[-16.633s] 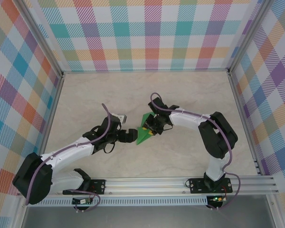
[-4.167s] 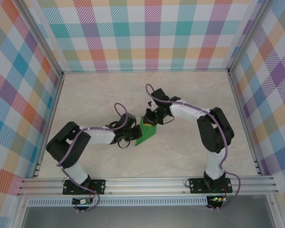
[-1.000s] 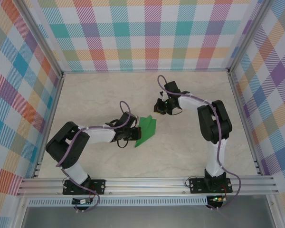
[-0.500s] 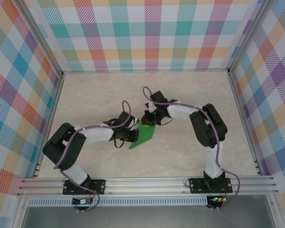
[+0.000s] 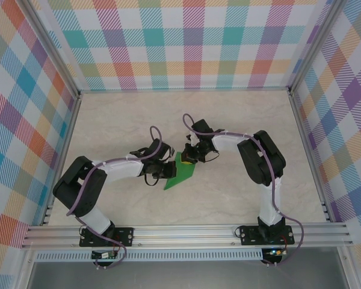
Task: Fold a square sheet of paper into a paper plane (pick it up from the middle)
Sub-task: Fourth fold the wing at the center of the table.
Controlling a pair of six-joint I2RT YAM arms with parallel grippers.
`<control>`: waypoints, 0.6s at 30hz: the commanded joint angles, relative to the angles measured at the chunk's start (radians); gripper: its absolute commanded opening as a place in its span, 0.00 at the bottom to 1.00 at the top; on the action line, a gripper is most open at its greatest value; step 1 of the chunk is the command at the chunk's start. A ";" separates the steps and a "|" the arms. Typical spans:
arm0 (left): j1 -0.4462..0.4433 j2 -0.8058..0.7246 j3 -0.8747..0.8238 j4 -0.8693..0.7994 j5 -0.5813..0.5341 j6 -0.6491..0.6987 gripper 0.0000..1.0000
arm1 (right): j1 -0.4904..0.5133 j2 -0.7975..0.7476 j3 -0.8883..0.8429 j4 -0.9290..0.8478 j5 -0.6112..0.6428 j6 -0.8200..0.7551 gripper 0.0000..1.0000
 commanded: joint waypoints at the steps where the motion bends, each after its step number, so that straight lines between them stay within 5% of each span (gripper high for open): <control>1: 0.008 -0.053 0.027 0.016 0.016 -0.170 0.11 | -0.001 0.040 -0.034 -0.017 0.081 0.007 0.00; 18: 0.007 -0.095 -0.135 0.084 0.095 -0.360 0.13 | -0.001 0.063 -0.023 -0.046 0.099 0.016 0.00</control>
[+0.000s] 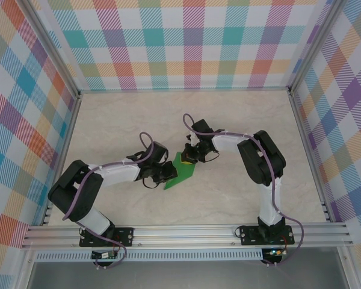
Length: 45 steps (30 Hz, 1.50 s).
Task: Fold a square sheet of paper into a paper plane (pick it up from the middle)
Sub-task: Fourth fold the wing at the center of the table.
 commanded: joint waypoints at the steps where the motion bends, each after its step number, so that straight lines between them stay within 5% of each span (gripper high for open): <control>1: 0.007 -0.049 -0.035 -0.003 0.025 -0.044 0.13 | -0.002 0.063 -0.023 -0.047 0.097 0.011 0.00; 45: 0.007 -0.010 -0.099 -0.099 -0.036 -0.046 0.14 | -0.001 0.085 -0.014 -0.079 0.109 0.001 0.00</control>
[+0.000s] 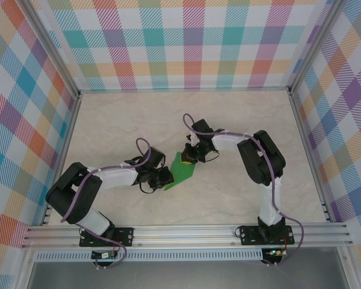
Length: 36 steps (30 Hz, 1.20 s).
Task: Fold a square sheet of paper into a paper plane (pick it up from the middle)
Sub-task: Fourth fold the wing at the center of the table.
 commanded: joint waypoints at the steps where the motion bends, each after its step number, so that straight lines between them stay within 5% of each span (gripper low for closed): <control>1: 0.007 0.007 -0.039 -0.097 -0.017 -0.010 0.14 | -0.002 0.081 -0.020 -0.072 0.113 0.001 0.00; 9: 0.006 -0.017 -0.092 -0.116 0.012 -0.013 0.14 | -0.001 0.095 -0.001 -0.113 0.139 0.000 0.00; 20: 0.006 -0.046 -0.154 -0.218 0.032 0.007 0.00 | -0.001 0.110 0.008 -0.136 0.151 0.010 0.00; 36: 0.006 -0.179 -0.098 -0.329 0.015 0.043 0.00 | -0.001 0.107 0.002 -0.146 0.156 0.009 0.00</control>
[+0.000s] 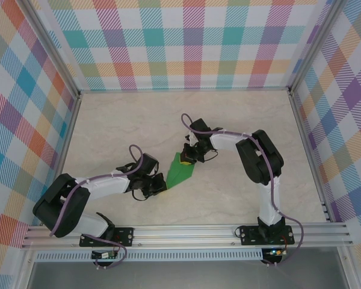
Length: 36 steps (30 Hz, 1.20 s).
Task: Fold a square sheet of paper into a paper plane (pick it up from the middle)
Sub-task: Fourth fold the wing at the center of the table.
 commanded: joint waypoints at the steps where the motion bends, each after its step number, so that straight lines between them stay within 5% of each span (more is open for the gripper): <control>1: 0.004 -0.054 0.042 -0.219 -0.006 0.041 0.00 | -0.003 0.088 -0.040 -0.086 0.153 0.007 0.00; 6: 0.004 -0.103 0.128 -0.175 -0.051 0.053 0.00 | -0.003 0.087 -0.040 -0.086 0.151 0.007 0.00; 14: 0.004 0.037 0.149 -0.035 -0.047 0.035 0.00 | -0.002 0.086 -0.031 -0.091 0.144 0.006 0.00; 26: 0.002 0.117 0.100 -0.041 -0.074 0.032 0.00 | -0.002 0.061 -0.002 -0.087 0.101 -0.005 0.00; 36: -0.010 0.127 0.061 -0.111 -0.102 0.030 0.00 | 0.018 -0.119 0.000 -0.002 -0.027 -0.063 0.00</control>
